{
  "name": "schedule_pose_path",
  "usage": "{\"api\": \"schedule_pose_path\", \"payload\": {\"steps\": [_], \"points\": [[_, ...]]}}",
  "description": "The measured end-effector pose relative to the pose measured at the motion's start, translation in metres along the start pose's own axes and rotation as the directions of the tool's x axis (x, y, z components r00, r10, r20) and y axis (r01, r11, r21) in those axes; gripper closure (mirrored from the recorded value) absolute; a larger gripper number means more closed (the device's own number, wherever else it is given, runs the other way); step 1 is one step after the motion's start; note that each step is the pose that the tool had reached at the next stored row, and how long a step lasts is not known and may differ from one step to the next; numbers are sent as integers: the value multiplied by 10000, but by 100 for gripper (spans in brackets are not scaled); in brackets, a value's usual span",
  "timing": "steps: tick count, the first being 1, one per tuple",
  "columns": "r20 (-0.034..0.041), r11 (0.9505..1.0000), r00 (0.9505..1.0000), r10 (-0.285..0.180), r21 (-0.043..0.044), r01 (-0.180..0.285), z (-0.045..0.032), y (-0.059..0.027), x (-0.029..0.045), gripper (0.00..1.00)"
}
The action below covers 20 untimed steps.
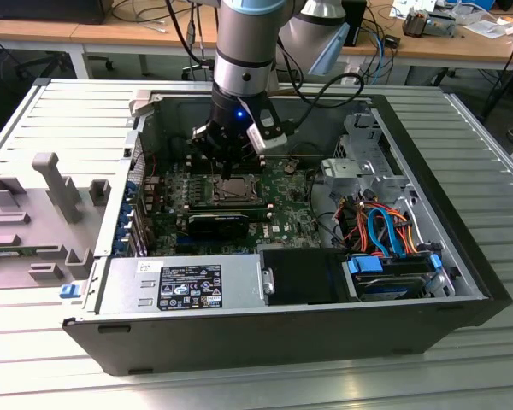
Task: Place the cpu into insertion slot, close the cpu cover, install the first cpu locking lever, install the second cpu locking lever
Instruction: 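Install the first cpu locking lever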
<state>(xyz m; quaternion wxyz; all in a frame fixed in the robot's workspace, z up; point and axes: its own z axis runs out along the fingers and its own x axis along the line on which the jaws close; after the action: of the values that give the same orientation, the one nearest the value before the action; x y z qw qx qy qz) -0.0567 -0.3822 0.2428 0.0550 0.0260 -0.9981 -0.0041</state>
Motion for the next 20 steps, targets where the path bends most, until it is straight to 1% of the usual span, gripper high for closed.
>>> {"api": "schedule_pose_path", "payload": {"steps": [20], "points": [[-1,9995,9995,-316,-5,316,-11,0,1,89]]}}
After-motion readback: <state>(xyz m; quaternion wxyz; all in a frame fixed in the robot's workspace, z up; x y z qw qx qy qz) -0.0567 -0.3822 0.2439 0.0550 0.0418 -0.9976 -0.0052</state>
